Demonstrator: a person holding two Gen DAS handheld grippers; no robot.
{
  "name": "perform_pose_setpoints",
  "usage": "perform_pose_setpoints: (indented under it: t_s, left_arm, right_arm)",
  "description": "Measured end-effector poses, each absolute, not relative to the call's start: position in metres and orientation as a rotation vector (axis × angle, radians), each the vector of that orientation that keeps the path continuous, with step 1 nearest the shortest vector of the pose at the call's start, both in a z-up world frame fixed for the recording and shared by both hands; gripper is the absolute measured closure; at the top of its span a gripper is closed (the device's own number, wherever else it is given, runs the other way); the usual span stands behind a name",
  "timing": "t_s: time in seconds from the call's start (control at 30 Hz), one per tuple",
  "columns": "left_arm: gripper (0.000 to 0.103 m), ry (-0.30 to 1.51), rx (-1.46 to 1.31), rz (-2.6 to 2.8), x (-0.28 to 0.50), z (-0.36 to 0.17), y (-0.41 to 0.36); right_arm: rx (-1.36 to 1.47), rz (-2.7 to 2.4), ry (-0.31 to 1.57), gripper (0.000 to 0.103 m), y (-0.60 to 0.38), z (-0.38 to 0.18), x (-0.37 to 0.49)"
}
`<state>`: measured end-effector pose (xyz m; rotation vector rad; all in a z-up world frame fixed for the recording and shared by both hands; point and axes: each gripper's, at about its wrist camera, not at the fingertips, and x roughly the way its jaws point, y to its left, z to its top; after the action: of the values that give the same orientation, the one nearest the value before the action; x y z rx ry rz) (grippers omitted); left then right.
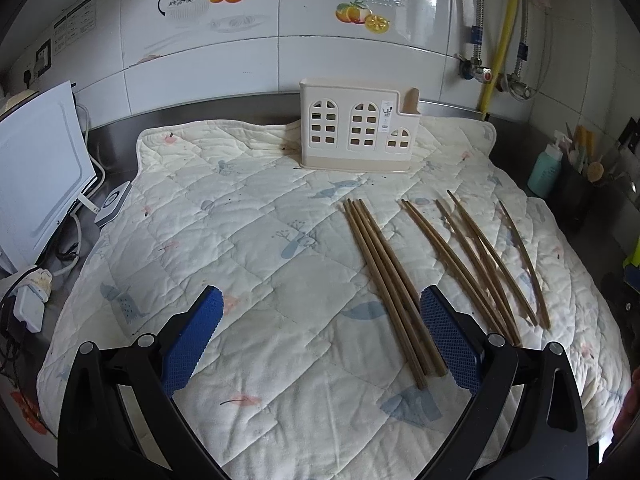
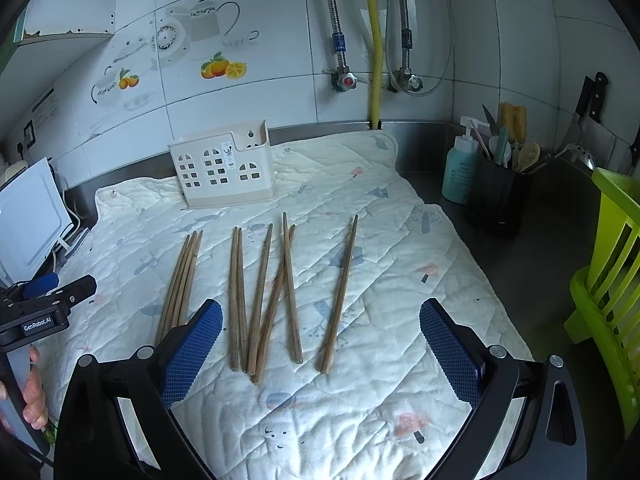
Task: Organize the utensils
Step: 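Lower the left gripper toward a chopstick while the right gripper approaches another chopstick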
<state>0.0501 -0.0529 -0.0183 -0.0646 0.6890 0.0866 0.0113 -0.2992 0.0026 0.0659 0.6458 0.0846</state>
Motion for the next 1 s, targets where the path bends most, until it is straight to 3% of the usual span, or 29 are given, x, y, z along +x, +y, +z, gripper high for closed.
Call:
perform_pose_setpoints:
  t_s: [0.5, 1.0]
  left_arm:
    - [0.011, 0.719, -0.055, 0.053, 0.067, -0.026, -0.071]
    - [0.013, 0.772, -0.052, 0.045, 0.084, -0.041, -0.08]
  right_arm:
    - [0.061, 0.08, 0.683, 0.01, -0.301, -0.01, 0.027]
    - [0.099, 0.096, 0.792, 0.034, -0.305, -0.046, 0.052]
